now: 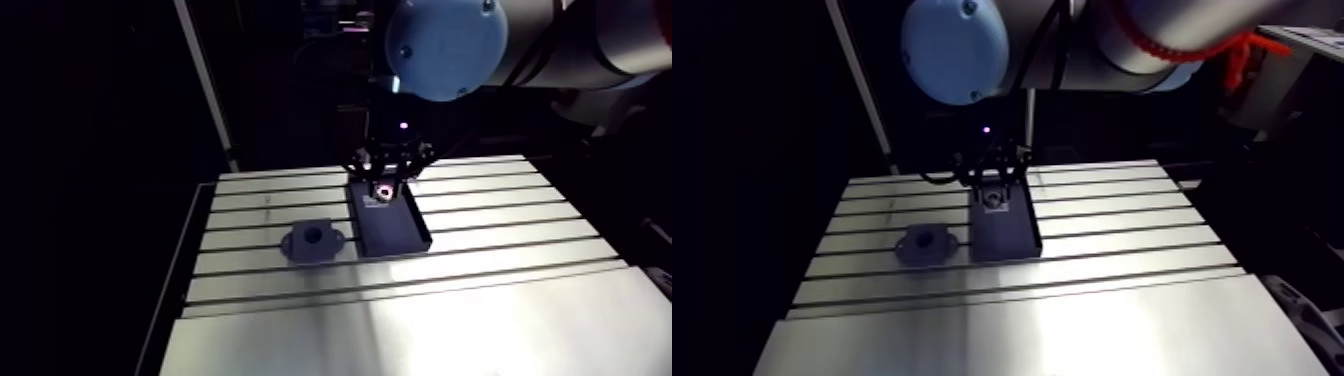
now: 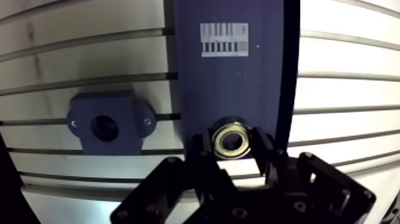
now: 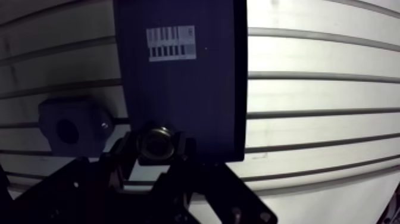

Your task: Pick up the bearing and press it into the housing until flush.

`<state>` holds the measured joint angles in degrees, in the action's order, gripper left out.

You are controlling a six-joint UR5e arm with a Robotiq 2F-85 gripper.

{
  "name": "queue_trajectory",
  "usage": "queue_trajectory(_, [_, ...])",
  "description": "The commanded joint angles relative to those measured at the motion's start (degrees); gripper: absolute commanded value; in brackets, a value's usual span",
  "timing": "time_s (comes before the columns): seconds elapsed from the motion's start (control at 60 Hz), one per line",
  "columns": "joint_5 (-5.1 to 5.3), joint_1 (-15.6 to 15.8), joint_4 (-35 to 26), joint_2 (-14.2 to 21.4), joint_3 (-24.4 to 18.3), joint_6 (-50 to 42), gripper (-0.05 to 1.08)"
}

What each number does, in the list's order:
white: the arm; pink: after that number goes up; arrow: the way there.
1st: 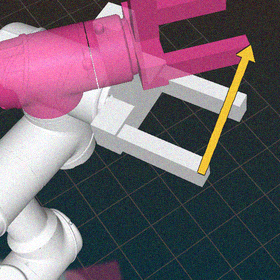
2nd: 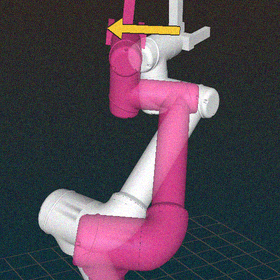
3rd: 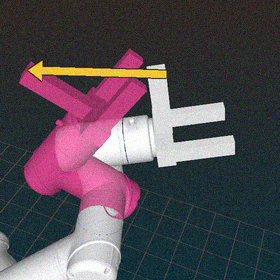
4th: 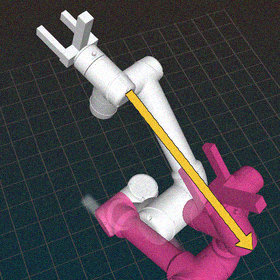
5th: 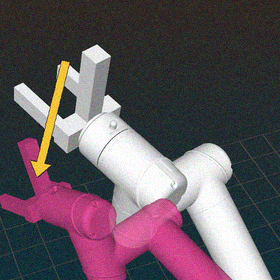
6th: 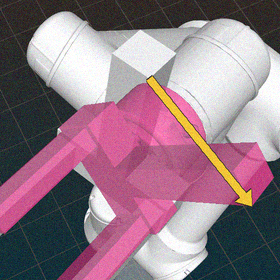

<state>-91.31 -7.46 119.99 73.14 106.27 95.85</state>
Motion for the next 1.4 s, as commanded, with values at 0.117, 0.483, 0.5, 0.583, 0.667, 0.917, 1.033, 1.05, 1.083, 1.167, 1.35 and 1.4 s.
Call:
queue_trajectory(0.117, [0.28,4.26,-5.99,-0.91,-4.46,-6.04,0.74])
queue_trajectory(0.483, [-0.06,9.65,-6.21,-1.70,-4.70,-6.34,0.74])
queue_trajectory(0.5, [-0.06,9.65,-6.21,-1.70,-4.70,-6.34,0.74])
queue_trajectory(0.583, [-0.06,10.07,-6.05,-1.91,-4.71,-6.33,0.74])
queue_trajectory(0.667, [-0.14,10.59,-5.95,-2.07,-4.71,-6.42,0.74])
queue_trajectory(0.917, [-0.06,12.13,-5.05,-3.27,-4.54,-6.60,0.74])
queue_trajectory(1.033, [-0.14,12.95,-3.97,-3.90,-4.29,-6.51,0.74])
queue_trajectory(1.05, [-0.22,13.29,-3.85,-4.00,-4.27,-6.51,0.74])
queue_trajectory(1.083, [-0.23,13.56,-3.76,-4.09,-4.20,-6.59,0.74])
queue_trajectory(1.167, [-0.30,14.44,-3.09,-4.76,-4.18,-6.60,0.75])
queue_trajectory(1.35, [-0.23,14.83,-1.70,-5.41,-4.02,-6.51,0.75])
queue_trajectory(1.4, [-0.23,14.84,-0.83,-5.58,-3.61,-6.44,0.74])
